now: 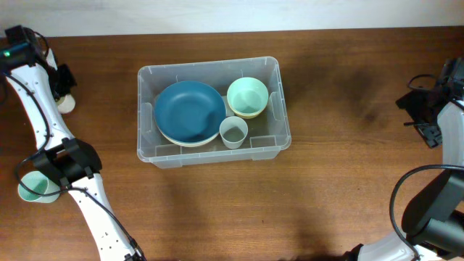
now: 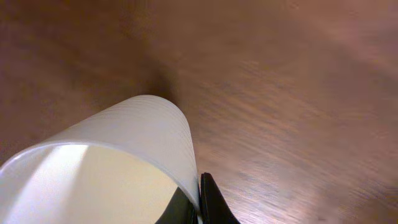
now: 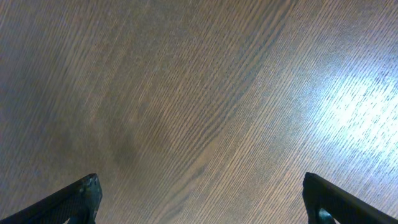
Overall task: Pack container
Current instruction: 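Lift the cream cup with the left gripper off the table, then carry the cream cup over the bin toward the mint bowl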
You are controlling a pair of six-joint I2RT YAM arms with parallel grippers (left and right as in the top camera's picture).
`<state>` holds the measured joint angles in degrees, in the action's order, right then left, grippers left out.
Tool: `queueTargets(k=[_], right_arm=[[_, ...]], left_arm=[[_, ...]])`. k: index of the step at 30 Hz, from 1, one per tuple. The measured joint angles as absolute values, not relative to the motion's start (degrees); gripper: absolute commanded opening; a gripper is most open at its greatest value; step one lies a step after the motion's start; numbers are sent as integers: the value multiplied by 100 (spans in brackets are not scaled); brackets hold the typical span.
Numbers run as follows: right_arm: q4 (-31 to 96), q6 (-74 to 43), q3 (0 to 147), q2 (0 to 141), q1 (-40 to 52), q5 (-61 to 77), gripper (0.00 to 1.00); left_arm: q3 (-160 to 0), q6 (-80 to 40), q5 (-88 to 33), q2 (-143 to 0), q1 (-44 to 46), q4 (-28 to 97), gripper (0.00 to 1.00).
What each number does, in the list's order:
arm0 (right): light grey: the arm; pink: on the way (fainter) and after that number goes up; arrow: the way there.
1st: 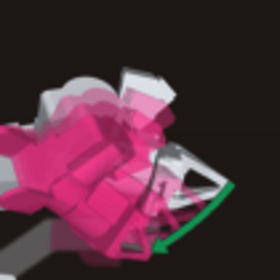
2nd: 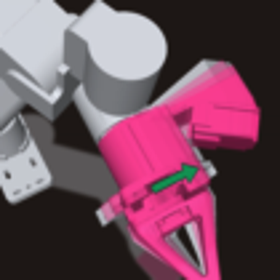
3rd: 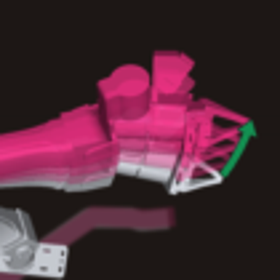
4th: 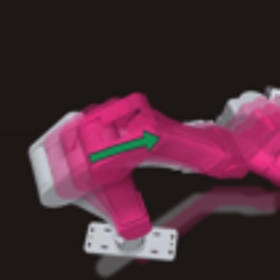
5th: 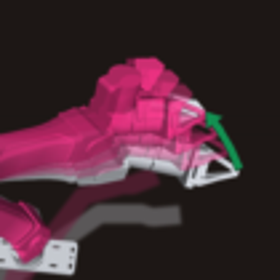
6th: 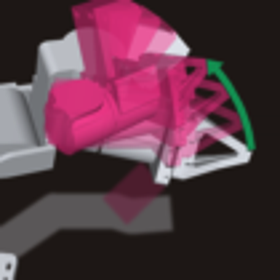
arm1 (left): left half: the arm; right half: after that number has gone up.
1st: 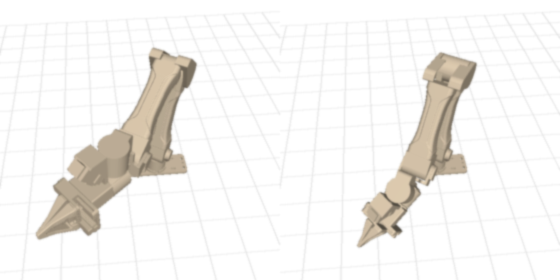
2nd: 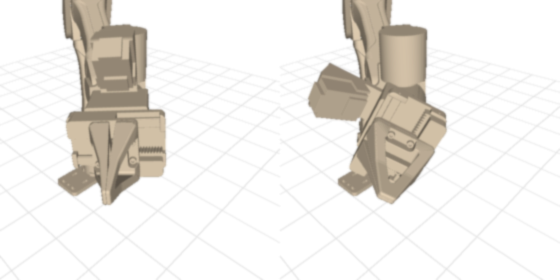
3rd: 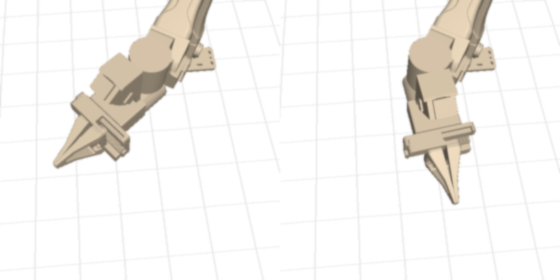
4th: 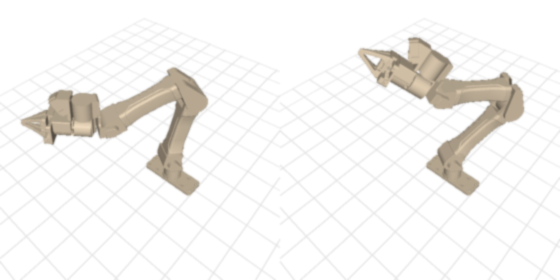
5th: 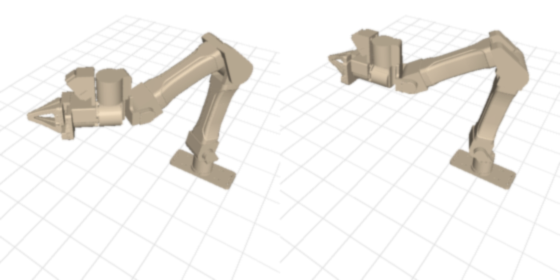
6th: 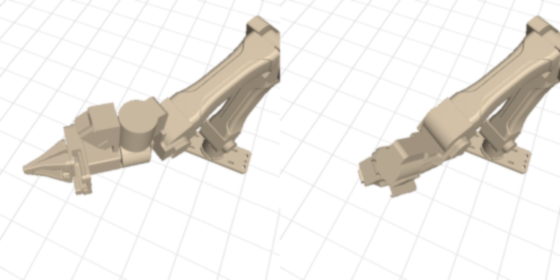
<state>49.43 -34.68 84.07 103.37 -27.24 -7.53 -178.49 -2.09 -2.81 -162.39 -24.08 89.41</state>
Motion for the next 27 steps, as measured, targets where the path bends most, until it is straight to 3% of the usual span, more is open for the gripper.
queueTargets(k=[5, 12, 19, 27], right_arm=[[4943, -3472, 8407, 10337, -2724, -753, 99], [4943, -3468, 8407, 10337, -2724, -753, 99], [4943, -3470, 8407, 10337, -2724, -755, 99], [4943, -3470, 8407, 10337, -2724, -753, 99]], left_arm=[[-17849, 106, -735, -15294, -2104, 8956, 1], [-17994, 502, -1024, -13520, -392, 9448, 1], [-17823, 637, -1076, -13469, 1041, 9666, 1], [-17480, 622, -1238, -13469, 2038, 9660, 1]])
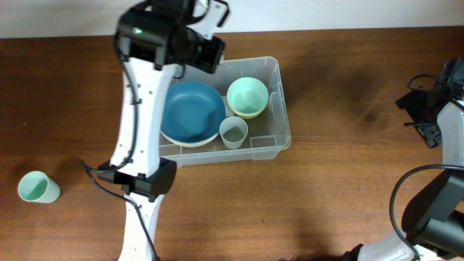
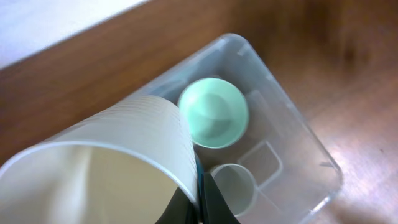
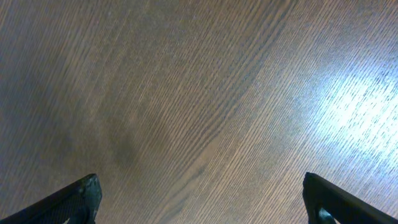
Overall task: Pack container
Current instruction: 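Carry the cream cup over the bin toward the mint bowl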
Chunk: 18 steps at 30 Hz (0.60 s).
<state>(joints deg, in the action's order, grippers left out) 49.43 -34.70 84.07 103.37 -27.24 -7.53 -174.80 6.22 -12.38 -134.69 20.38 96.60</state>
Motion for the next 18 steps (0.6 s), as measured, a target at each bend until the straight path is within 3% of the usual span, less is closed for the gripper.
queueTargets(k=[18], right_arm=[[4943, -3470, 8407, 10337, -2724, -753, 99]], left_arm=[[-14934, 471, -1973, -13144, 2375, 9668, 1]])
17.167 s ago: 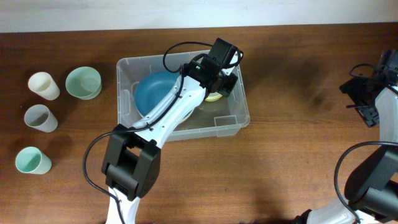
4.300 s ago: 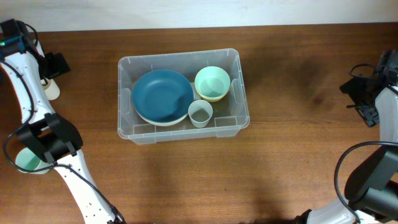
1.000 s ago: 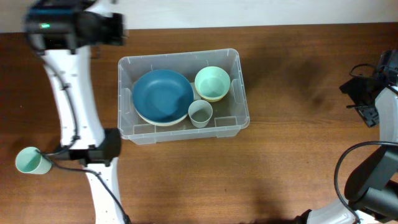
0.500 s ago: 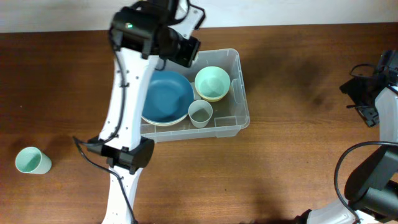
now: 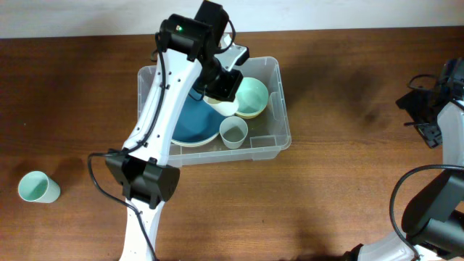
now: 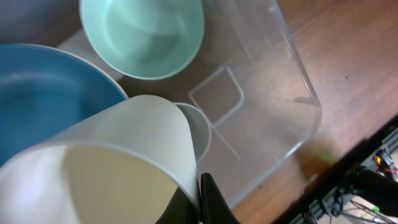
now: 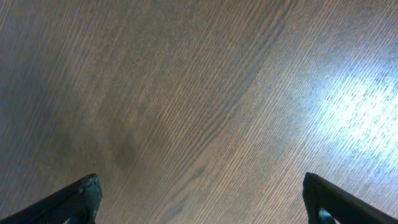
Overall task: Pack container
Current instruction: 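Carry the cream cup over the bin toward the mint bowl, then lower the cream cup into the bin beside the gray cup and release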
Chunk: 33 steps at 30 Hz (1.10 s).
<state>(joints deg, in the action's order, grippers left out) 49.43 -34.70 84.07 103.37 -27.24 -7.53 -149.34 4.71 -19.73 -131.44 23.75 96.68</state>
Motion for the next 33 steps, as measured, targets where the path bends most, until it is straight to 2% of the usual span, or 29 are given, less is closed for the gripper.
queueTargets(k=[12, 24, 28, 33], right_arm=[[4943, -3470, 8407, 10337, -2724, -753, 98], [4943, -3468, 8407, 10337, -2724, -755, 99], [4943, -3472, 8407, 10337, -2724, -755, 99], [4943, -3468, 8407, 10337, -2724, -753, 99]], left_arm=[[-14457, 473, -1999, -13058, 2917, 9666, 1], [-13734, 336, -1468, -13058, 2956, 9660, 1], [-13734, 320, -1363, -13058, 2956, 9583, 7], [-13734, 318, -1275, -13056, 2956, 9456, 8]])
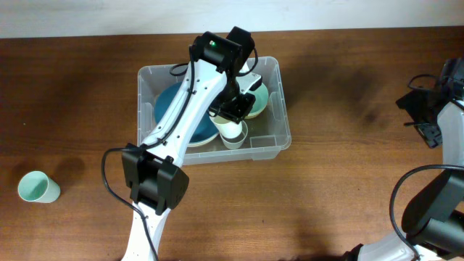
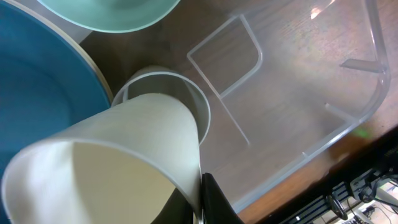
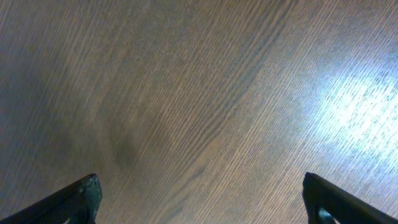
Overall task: Pack container
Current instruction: 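Lower the cream cup into the bin beside the gray cup and release, then move the left gripper to the mint green cup on the table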
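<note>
A clear plastic container [image 1: 148,109] stands mid-table and holds a blue plate [image 1: 181,109], a mint bowl [image 1: 255,101] and a pale cup [image 1: 238,136]. My left gripper [image 2: 201,200] is shut on the rim of a white cup [image 2: 124,149], one finger inside and one outside. The white cup [image 1: 225,123] hangs tilted just above the pale cup [image 2: 189,96], partly covering it. A mint cup [image 1: 32,187] stands on the table at the far left. My right gripper [image 3: 202,202] is open over bare wood at the right edge.
The container's front right corner [image 2: 348,93] is bare plastic floor next to the pale cup. The left arm [image 1: 188,116] reaches across the container from the front. The right arm [image 1: 435,116] stays by the table's right edge.
My left gripper with the white cup has moved from above the plate and bowl to lower down, right over the pale cup in the container. The right arm has not moved.
My left gripper held the white cup low at the table's back left corner. Then it was above the container's back edge, then over the plate inside. Now the white cup is just above the pale cup. The right gripper stayed open throughout.
</note>
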You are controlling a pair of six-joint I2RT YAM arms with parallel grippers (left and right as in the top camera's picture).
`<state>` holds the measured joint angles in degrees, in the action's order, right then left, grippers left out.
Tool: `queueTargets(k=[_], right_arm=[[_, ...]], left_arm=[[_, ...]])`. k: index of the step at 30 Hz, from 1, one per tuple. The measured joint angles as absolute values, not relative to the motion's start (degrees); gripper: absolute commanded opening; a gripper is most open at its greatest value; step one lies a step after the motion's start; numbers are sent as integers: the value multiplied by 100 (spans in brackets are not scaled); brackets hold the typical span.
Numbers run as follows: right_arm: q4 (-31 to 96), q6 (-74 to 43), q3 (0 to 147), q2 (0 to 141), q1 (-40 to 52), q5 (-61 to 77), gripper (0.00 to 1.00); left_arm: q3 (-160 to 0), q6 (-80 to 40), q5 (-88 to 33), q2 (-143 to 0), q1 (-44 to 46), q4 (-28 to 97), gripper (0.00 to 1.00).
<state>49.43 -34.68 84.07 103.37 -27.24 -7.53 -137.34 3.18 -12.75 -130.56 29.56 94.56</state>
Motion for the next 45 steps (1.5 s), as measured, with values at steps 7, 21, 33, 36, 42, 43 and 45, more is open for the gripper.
queueTargets(k=[7, 21, 33, 36, 42, 43, 45], right_arm=[[4943, -3472, 8407, 10337, -2724, -755, 99], [4943, -3470, 8407, 10337, -2724, -753, 99], [4943, -3470, 8407, 10337, -2724, -753, 99], [4943, -3470, 8407, 10337, -2724, -753, 99], [4943, -3470, 8407, 10337, -2724, -755, 99], [4943, -3472, 8407, 10337, -2724, -755, 99], [4945, -3470, 8407, 10337, -2724, -753, 99]], left_arm=[[-13734, 290, -1238, -13056, 2956, 9351, 36], [-13736, -117, -574, -12982, 1938, 9190, 77], [-13791, -1496, 392, -11502, -1533, 9649, 78], [-13581, -1579, 395, -11249, -1841, 9651, 77], [-11913, -2156, 729, -10995, -1949, 9489, 77], [-11609, -2342, 860, -10995, -1953, 9312, 77], [-11397, -2475, 882, -10997, -1994, 9011, 77]])
